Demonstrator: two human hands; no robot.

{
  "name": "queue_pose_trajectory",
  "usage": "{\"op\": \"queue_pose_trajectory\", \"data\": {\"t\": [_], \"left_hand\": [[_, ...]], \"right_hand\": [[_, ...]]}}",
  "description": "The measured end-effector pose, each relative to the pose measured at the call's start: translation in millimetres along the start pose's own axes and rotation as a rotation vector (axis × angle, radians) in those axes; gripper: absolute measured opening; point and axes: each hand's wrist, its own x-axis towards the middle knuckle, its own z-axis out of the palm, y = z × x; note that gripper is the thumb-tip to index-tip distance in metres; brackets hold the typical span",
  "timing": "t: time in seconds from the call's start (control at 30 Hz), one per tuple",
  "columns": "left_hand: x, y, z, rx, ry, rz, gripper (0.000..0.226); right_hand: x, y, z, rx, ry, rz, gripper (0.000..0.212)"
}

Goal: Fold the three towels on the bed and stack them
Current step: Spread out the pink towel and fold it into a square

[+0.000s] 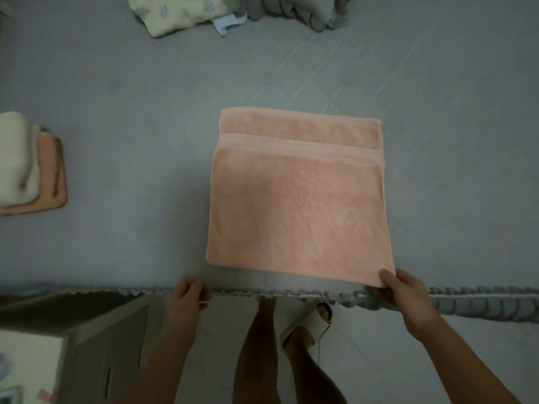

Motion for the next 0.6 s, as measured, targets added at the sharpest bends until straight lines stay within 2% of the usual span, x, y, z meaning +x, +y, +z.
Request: {"op": "queue_pose_trajectory", "data": {"t": [0.07,0.17,0.23,0.3,0.43,0.53,0.6], "left_hand": [[-3,0,-7,-0.044,0.003,-0.04,0.018],[3,20,4,-0.003,-0.087,-0.014,0.006],[12,40,21,0.031,-0.126,0.0,0.023],[21,56,35,0.077,-0.1,0.008,0.032],[26,57,43,0.227,-0.008,0.015,0.024],[4,45,28,0.2,-0.104,-0.074,0.009],[-13,45,7,0.181,-0.228,-0.192,0.01]], "right_hand": [[-8,0,-12,0.01,-0.012,-0.011,0.018],[-11,-8,-18,-0.012,-0.017,-0.027,0.017],[-5,-15,-16,-0.008,-0.02,-0.005,0.012],[2,-17,-11,0.002,-0.032,0.034,0.009],[4,-13,-4,0.013,-0.016,0.062,0.008],[-6,-4,-8,0.101,-0.014,0.124,0.009],[-18,-3,-17,0.187,-0.052,0.161,0.005]]}}
